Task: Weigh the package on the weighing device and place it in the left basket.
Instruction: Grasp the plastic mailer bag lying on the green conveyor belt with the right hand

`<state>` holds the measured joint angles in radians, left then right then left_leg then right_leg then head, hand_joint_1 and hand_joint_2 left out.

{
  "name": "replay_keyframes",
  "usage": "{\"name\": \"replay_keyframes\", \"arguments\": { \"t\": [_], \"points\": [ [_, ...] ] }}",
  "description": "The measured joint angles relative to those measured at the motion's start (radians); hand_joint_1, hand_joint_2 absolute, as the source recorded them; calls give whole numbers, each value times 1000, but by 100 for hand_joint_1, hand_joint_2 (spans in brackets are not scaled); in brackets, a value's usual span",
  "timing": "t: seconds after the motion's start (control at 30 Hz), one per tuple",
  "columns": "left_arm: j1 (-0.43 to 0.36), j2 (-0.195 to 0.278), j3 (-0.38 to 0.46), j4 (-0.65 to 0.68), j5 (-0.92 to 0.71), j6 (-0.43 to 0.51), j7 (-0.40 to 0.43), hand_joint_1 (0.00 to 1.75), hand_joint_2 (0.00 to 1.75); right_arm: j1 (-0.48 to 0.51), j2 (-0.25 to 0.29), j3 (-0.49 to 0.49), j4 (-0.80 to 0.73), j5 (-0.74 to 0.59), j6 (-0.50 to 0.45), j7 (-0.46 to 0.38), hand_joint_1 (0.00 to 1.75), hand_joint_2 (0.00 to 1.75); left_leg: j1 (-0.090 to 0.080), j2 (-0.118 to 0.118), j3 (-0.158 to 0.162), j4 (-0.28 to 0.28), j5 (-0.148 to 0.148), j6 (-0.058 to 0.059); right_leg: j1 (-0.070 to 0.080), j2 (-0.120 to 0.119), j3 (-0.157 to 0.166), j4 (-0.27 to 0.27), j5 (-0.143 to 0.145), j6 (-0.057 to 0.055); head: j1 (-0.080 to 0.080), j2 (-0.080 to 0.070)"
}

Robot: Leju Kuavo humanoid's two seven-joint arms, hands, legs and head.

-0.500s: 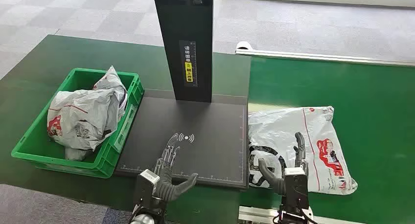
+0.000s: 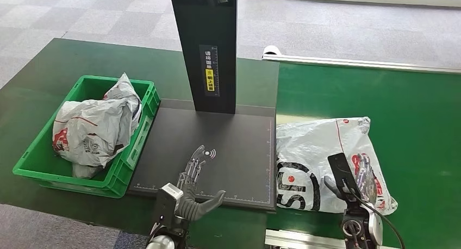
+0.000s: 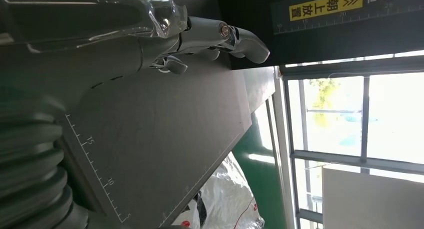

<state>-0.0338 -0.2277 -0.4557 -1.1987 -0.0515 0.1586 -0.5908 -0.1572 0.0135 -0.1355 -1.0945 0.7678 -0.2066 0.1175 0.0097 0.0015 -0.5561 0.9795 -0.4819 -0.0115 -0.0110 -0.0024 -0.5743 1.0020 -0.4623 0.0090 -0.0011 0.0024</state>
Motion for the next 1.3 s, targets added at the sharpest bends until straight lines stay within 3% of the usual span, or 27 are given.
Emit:
{"name": "replay_keyframes", "arguments": {
  "t": [0.1, 0.13, 0.17, 0.23, 0.27, 0.3, 1.17, 1.3],
  "points": [
    [2, -2, 4, -8, -5, -1, 5, 0, 175, -1, 3, -12, 14, 8, 16, 1, 0, 175, 0, 0, 0, 0, 0, 0, 0, 0, 0, 0, 0, 0, 0, 0],
    [2, -2, 6, -11, -7, -1, 6, 0, 175, -1, 4, -14, 18, 10, 18, 2, 15, 175, 0, 0, 0, 0, 0, 0, 0, 0, 0, 0, 0, 0, 0, 0],
    [3, -2, 7, -13, -9, -1, 7, 0, 175, -1, 5, -16, 21, 12, 21, 3, 45, 175, 0, 0, 0, 0, 0, 0, 0, 0, 0, 0, 0, 0, 0, 0],
    [4, -2, 10, -17, -10, -1, 11, 0, 175, -1, 7, -18, 28, 14, 28, 6, 130, 175, 0, 0, 0, 0, 0, 0, 0, 0, 0, 0, 0, 0, 0, 0],
    [5, -2, 11, -19, -11, -2, 12, 0, 175, -1, 8, -18, 31, 14, 33, 6, 159, 175, 0, 0, 0, 0, 0, 0, 0, 0, 0, 0, 0, 0, 0, 0],
    [5, -3, 13, -20, -12, -3, 14, 0, 175, -1, 9, -19, 34, 14, 38, 6, 172, 175, 0, 0, 0, 0, 0, 0, 0, 0, 0, 0, 0, 0, 0, 0],
    [5, -5, 18, -20, -16, -1, 25, 0, 175, -19, 14, -24, 106, 13, 110, 9, 175, 175, 0, 0, 0, 0, 0, 0, 0, 0, 0, 0, 0, 0, 0, 0],
    [5, -1, 19, -20, -15, 11, 27, 0, 175, -21, 18, -24, 110, 16, 71, -9, 175, 175, 0, 0, 0, 0, 0, 0, 0, 0, 1, 0, 0, 0, 0, 0]
  ]
}}
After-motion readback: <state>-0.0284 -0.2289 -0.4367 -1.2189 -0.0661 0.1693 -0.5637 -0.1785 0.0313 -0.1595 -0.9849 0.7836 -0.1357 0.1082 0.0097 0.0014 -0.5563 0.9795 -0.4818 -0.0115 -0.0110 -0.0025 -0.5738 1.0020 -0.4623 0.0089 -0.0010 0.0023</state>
